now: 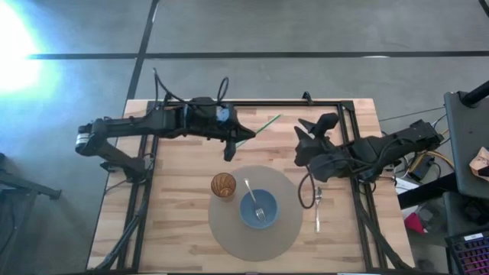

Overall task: Pick & Place Utensil
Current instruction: Put the straw into the cup on the place mat

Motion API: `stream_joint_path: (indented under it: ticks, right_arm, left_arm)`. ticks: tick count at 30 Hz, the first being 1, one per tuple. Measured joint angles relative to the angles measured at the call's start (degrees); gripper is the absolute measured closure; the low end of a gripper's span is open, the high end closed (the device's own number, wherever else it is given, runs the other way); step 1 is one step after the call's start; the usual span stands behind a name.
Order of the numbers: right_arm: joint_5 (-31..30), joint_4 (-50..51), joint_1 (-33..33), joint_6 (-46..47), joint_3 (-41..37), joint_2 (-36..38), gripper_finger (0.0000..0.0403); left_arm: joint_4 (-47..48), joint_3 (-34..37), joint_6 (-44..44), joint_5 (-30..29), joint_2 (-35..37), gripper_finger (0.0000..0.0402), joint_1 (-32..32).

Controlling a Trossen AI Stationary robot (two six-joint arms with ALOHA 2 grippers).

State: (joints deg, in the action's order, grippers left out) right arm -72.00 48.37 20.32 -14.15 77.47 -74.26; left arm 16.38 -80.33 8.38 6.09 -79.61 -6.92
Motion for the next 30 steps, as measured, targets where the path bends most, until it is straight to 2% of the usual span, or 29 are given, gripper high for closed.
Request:
stream_joint_path:
  ticks: [5, 8, 12, 17, 21, 30]
  right_arm:
    - [0.05, 6.13, 0.17, 8.21, 0.0, -0.12, 0.0274]
    - [0.54, 10.57, 0.17, 12.78, -0.02, -0.24, 0.027]
    - [2.54, 14.51, 0.17, 17.47, -0.08, -0.48, 0.0266]
    - [6.21, 14.89, 0.17, 18.84, -0.46, -0.56, 0.0273]
    - [6.72, 15.28, 0.17, 20.93, -0.75, -0.5, 0.0281]
    - [6.69, 16.05, 0.17, 23.21, -0.87, -0.48, 0.0294]
  left_arm:
    - [-1.41, 2.07, -2.68, -2.67, 2.63, 0.0401, 1.96]
    - [-5.51, 5.94, -3.84, -5.55, 4.29, 0.0401, 3.54]
    - [-13.8, 12.58, -3.89, -5.89, 7.27, 0.0401, 5.02]
    - [-26.58, 22.04, -3.97, -6.0, 11.07, 0.0402, 6.43]
    - [-36.58, 29.12, -4.76, -5.95, 13.92, 0.0402, 8.0]
    - [-47.16, 37.76, -7.2, -5.71, 17.06, 0.0401, 13.59]
